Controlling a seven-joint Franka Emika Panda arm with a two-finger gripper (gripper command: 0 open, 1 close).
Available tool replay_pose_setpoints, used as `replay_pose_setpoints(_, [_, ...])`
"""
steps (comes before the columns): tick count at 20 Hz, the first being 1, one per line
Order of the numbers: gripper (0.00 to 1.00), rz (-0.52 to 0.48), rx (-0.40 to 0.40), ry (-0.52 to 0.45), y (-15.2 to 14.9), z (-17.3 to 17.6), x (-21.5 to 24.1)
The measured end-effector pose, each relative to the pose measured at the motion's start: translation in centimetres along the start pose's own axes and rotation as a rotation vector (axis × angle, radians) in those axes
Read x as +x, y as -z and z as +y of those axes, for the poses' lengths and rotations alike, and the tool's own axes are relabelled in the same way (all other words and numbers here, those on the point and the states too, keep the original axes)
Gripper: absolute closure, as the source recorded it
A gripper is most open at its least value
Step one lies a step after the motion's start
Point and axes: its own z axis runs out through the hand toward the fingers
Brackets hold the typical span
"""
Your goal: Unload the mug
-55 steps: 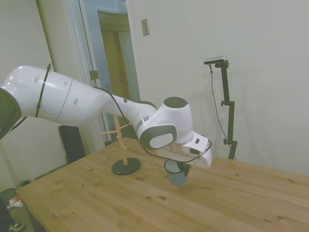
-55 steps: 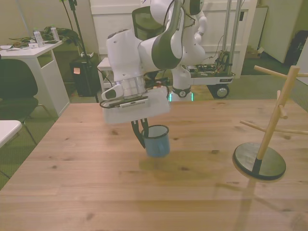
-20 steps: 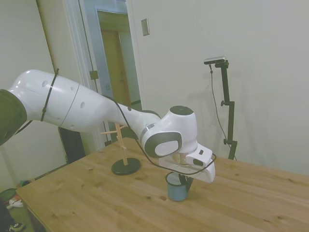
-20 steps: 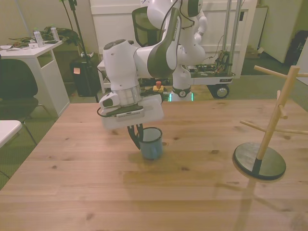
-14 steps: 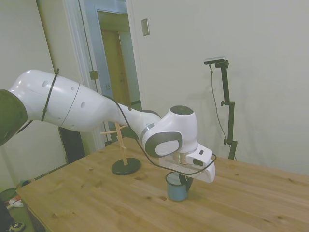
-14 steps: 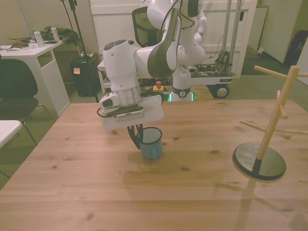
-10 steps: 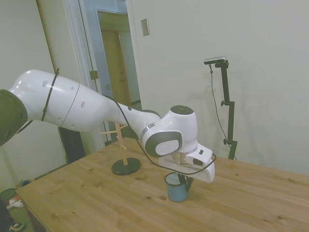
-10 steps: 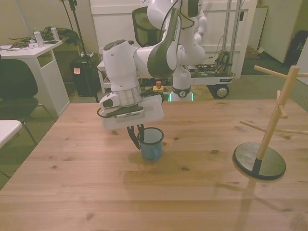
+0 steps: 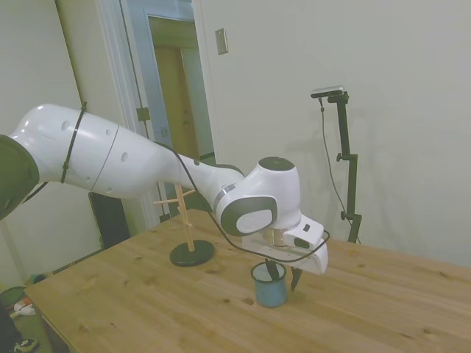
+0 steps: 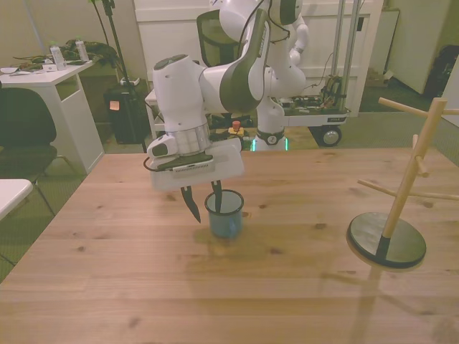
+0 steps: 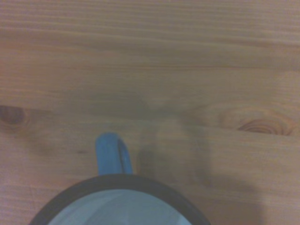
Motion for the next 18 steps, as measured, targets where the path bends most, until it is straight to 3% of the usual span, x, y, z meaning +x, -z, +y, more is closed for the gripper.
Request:
replay_pose_setpoints(9, [0.0,0.027,0.025,0.038,5.0,-1.6,-1.0])
replay_pose_setpoints(14, [0.0,0.042,0.047,0.093,8.5,-3.9,-3.2])
replay_pose_setpoints(18, [0.0,0.04,0.065,0.129,9.4,-6.1,-5.1])
